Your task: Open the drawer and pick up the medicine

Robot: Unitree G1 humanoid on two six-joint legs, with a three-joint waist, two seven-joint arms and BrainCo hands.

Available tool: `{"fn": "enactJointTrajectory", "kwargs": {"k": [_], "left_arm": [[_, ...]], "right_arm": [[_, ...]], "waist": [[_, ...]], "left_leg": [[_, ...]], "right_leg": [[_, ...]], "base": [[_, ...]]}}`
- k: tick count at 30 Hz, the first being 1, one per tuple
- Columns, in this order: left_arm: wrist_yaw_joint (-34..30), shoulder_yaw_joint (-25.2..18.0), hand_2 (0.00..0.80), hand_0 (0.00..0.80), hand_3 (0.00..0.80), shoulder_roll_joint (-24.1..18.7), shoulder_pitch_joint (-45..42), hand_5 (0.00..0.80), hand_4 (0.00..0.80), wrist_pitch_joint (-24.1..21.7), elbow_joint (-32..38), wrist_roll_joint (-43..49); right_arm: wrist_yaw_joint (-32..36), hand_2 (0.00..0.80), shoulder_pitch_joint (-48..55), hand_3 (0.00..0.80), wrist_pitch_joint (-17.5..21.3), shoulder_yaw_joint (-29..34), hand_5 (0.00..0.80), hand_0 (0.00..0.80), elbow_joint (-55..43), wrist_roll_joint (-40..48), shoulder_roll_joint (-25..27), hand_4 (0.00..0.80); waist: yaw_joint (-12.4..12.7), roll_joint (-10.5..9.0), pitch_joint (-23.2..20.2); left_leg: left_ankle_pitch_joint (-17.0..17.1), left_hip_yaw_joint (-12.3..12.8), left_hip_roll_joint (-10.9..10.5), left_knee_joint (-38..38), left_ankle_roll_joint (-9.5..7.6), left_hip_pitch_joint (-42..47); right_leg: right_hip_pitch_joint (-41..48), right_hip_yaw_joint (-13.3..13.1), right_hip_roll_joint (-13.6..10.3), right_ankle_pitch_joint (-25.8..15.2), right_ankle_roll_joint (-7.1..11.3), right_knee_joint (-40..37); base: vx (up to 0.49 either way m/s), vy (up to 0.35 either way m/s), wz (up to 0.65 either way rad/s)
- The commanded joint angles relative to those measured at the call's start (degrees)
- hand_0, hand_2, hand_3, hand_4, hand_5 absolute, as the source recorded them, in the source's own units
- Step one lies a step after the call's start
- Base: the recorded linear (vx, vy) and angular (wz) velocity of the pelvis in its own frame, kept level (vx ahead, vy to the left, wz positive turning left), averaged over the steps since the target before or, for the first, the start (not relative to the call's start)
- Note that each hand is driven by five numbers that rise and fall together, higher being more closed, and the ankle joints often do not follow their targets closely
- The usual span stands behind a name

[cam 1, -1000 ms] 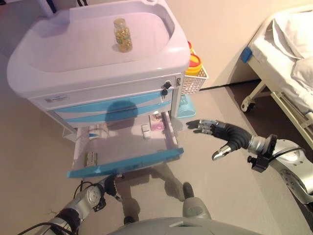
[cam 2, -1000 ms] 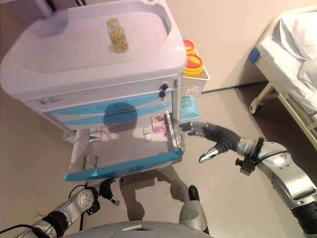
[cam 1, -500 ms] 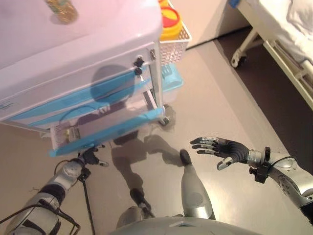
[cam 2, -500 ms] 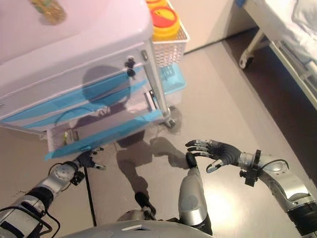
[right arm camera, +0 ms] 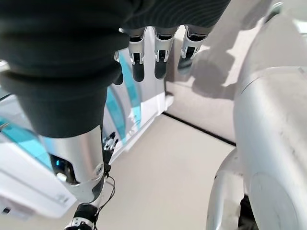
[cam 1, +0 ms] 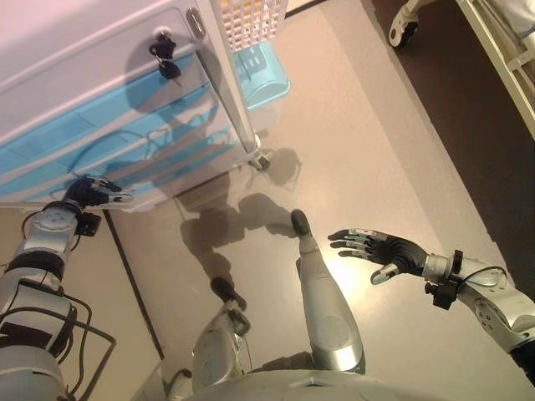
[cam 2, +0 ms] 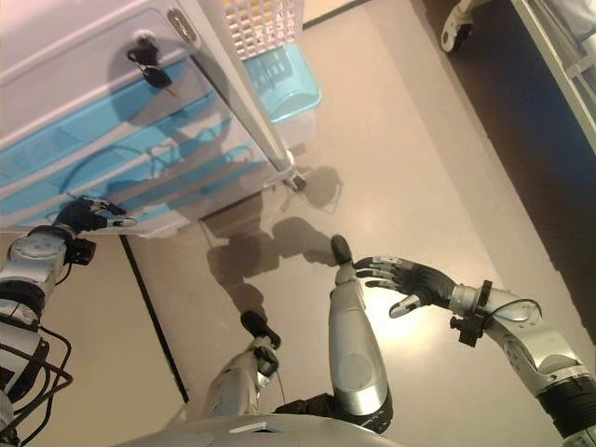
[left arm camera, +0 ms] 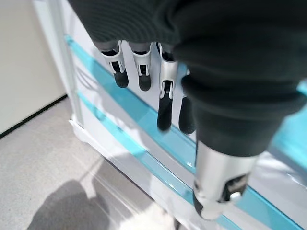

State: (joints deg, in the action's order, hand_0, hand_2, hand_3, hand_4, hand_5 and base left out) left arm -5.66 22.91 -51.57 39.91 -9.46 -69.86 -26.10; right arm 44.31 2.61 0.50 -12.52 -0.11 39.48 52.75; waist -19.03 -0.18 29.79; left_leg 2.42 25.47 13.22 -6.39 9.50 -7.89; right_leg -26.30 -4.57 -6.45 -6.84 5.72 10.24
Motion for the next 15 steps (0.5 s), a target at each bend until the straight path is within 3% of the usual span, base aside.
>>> {"fn": "enactJointTrajectory", "kwargs": {"k": [1, 9, 12, 15], "left_arm": [[4.1, -6.0, 0.000, 0.000, 0.000, -10.2, 7.5, 0.000, 0.000, -2.3, -2.3, -5.5], [-3.1, -7.1, 0.000, 0.000, 0.000, -8.1, 5.2, 0.000, 0.000, 0.4, 4.0, -9.8], [-6.1, -8.1, 0.000, 0.000, 0.000, -5.4, 0.6, 0.000, 0.000, 2.6, 9.5, -12.4], [-10.1, -9.3, 0.000, 0.000, 0.000, 0.6, -8.7, 0.000, 0.000, 4.6, 19.5, -16.3]], "right_arm": [[-0.5, 0.000, 1.0, 0.000, 4.2, -1.6, 0.000, 0.000, -0.8, 3.5, -2.2, 0.000], [-4.7, 0.000, 2.7, 0.000, 4.1, -2.8, 0.000, 0.000, -1.0, -0.7, -5.4, 0.000], [-10.8, 0.000, 2.9, 0.000, 2.4, -2.5, 0.000, 0.000, 0.9, -3.1, -6.5, 0.000], [-16.5, 0.000, 3.2, 0.000, -0.8, -2.2, 0.000, 0.000, 4.2, -8.2, -8.2, 0.000]], "waist": [[-1.1, -3.64, -0.7], [0.7, -4.13, 0.0], [1.5, -3.69, -0.2], [2.8, -2.91, -1.2]], "left_leg": [[-0.3, -5.1, 3.1, -11.5, 0.15, -5.7], [-0.1, -6.5, 3.2, -11.2, -0.18, -5.6], [-0.1, -7.0, 3.0, -10.6, -0.42, -4.6], [-0.3, -7.3, 2.3, -8.3, -1.00, -2.3]], "right_leg": [[-1.6, 2.5, 0.3, 3.4, 0.64, 4.5], [0.0, 3.7, 0.2, 4.1, 0.82, 4.5], [1.6, 4.3, -0.1, 4.2, 0.78, 3.7], [4.6, 5.2, -0.5, 3.9, 0.73, 1.6]], "base": [[-0.038, -0.055, 0.05], [-0.006, -0.065, 0.02], [0.003, -0.052, 0.20], [0.009, -0.045, 0.13]]}}
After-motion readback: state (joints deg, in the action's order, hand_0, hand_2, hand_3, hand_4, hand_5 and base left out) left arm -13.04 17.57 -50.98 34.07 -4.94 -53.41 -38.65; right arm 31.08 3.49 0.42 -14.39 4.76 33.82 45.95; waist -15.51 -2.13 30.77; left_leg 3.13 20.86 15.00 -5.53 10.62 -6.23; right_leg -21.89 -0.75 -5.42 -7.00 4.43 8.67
